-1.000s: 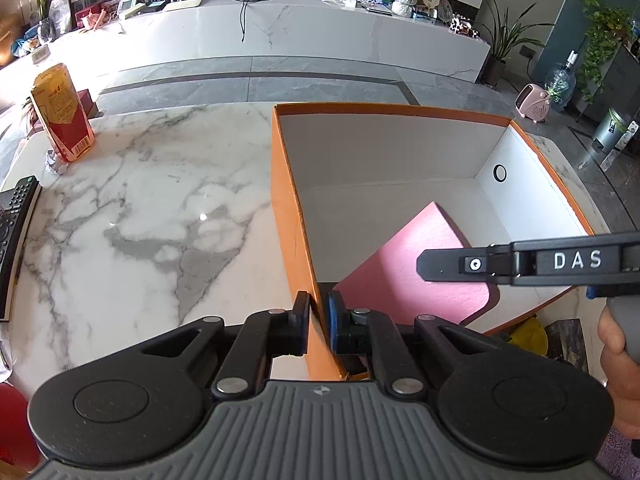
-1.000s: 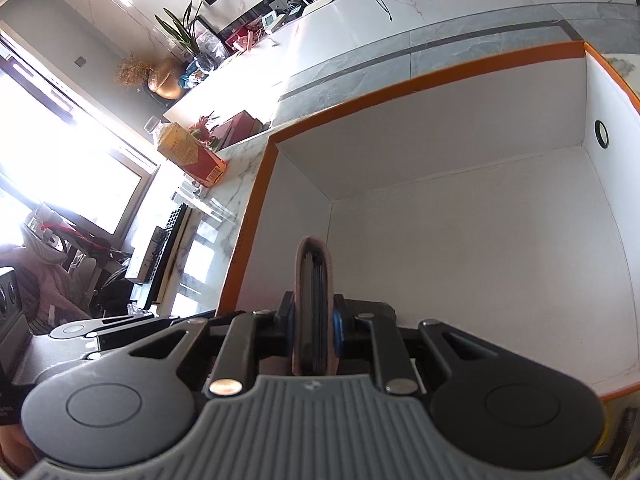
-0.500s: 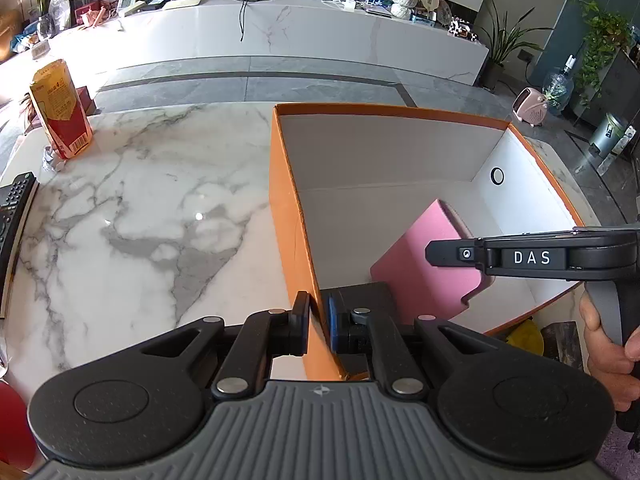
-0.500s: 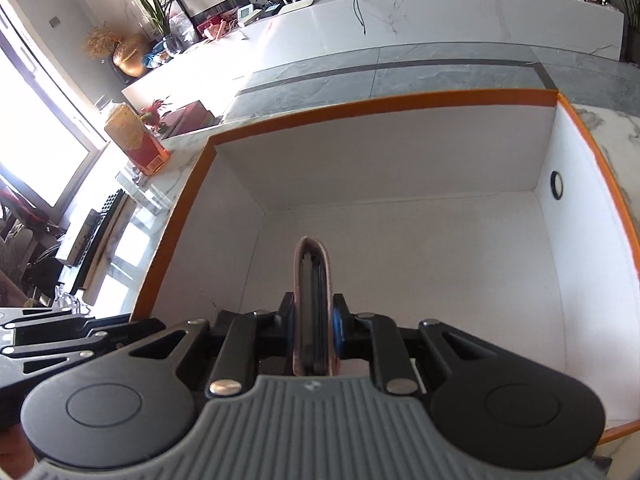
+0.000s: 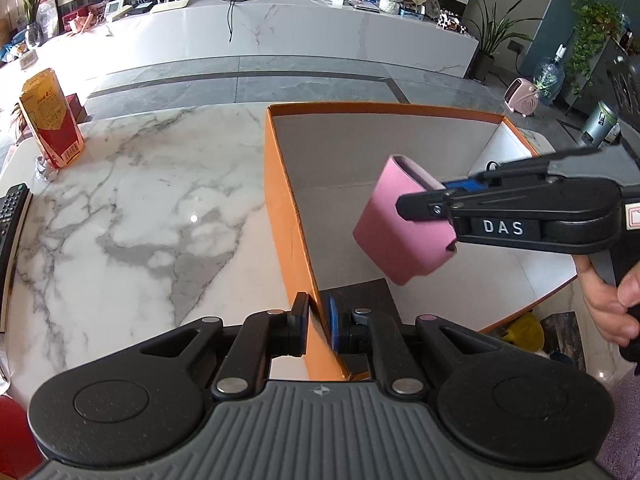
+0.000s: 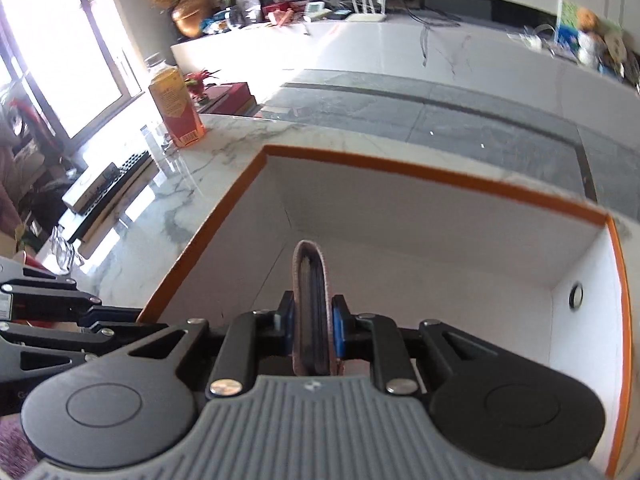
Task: Organize objects
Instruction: 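Lower the pink wallet into the orange box and open the right tool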
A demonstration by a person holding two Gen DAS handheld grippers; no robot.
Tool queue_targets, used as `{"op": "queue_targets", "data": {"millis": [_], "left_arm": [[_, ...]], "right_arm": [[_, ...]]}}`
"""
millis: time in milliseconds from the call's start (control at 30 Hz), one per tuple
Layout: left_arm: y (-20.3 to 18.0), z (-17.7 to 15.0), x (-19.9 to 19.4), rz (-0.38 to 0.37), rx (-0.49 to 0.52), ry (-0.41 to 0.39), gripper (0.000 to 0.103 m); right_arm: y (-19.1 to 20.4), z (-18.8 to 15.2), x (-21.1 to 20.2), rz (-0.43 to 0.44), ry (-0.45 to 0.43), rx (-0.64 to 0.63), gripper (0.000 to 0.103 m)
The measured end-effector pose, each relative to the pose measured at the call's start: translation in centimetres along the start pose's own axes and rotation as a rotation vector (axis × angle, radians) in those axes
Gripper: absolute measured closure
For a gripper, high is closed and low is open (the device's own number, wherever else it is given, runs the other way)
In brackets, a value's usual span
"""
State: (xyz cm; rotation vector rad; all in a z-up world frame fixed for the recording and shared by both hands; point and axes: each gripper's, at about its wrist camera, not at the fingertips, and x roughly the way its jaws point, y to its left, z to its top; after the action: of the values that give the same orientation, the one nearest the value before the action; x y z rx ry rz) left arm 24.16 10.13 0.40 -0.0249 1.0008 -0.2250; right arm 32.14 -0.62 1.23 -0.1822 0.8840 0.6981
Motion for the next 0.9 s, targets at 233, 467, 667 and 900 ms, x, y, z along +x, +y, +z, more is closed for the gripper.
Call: {"op": "queue_targets", "data": {"millis": [233,467,667,900], "left_arm": [[1.1,0.9,-0.1,-0.036,-0.041,-0.015,0.089],[1.3,1.3,0.7,-0.037,-0.021,0.004,0.088],[1.2,1.1,0.8,-0.039,-0.014,-0.002,0.090],[1.0,1.2,0.9,-0.028,-0.007,0.001,0.091]], "right_arm": [[2.7,2.2,3.0,0.032,-0.018,-0.410,0.085],[4.1,2.1,5.2,0.064,-0.033,-0.685,0.085],[4.3,0.8,5.0,0.104,-0.022,-0.848,0.084],[5.7,-2.3,4.8,0.114,0.009,-1.105,0.078]]}}
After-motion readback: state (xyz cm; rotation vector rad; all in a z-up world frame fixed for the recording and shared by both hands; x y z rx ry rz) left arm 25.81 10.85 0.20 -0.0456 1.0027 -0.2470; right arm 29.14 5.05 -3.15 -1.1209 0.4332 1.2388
